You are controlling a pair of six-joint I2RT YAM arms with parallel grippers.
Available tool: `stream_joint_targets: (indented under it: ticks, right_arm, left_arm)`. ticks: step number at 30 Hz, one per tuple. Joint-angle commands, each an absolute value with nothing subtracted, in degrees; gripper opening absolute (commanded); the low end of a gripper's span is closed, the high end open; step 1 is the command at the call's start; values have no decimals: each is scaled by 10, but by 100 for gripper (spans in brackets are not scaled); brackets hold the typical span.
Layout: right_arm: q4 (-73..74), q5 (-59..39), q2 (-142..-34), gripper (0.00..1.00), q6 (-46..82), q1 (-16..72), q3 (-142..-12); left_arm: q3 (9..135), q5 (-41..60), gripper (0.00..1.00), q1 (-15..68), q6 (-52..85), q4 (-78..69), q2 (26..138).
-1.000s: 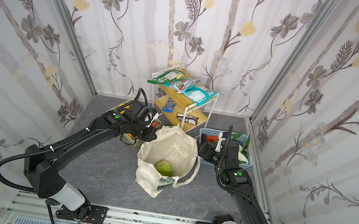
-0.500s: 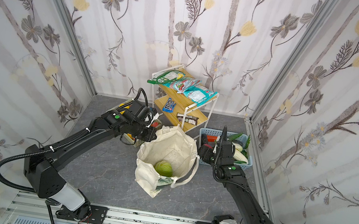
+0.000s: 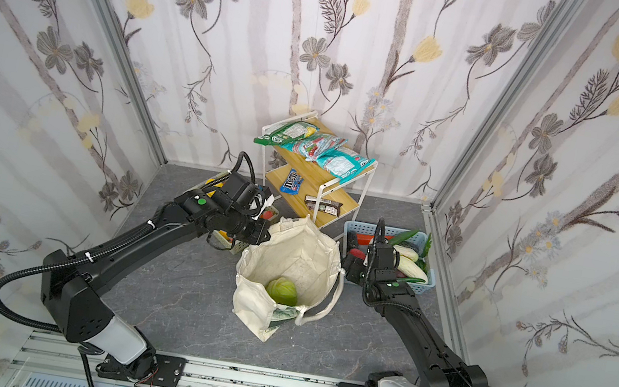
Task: Place the food into the grocery bag and tie it
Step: 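Move the right gripper over the blue basket above the red pepper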
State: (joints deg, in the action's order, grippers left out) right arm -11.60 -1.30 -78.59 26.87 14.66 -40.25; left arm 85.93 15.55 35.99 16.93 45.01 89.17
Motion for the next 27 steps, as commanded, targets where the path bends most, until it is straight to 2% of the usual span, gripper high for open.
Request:
stream_joint_targets:
  ticks: [1, 27]
  right_arm:
    - [-83, -8, -799, 94, 262, 145, -405]
    - [-74, -12, -890, 91, 230, 117, -472]
  left_arm:
    - [868, 156, 0, 360, 173, 452, 887]
    - [871, 150, 0, 366, 174, 459, 889]
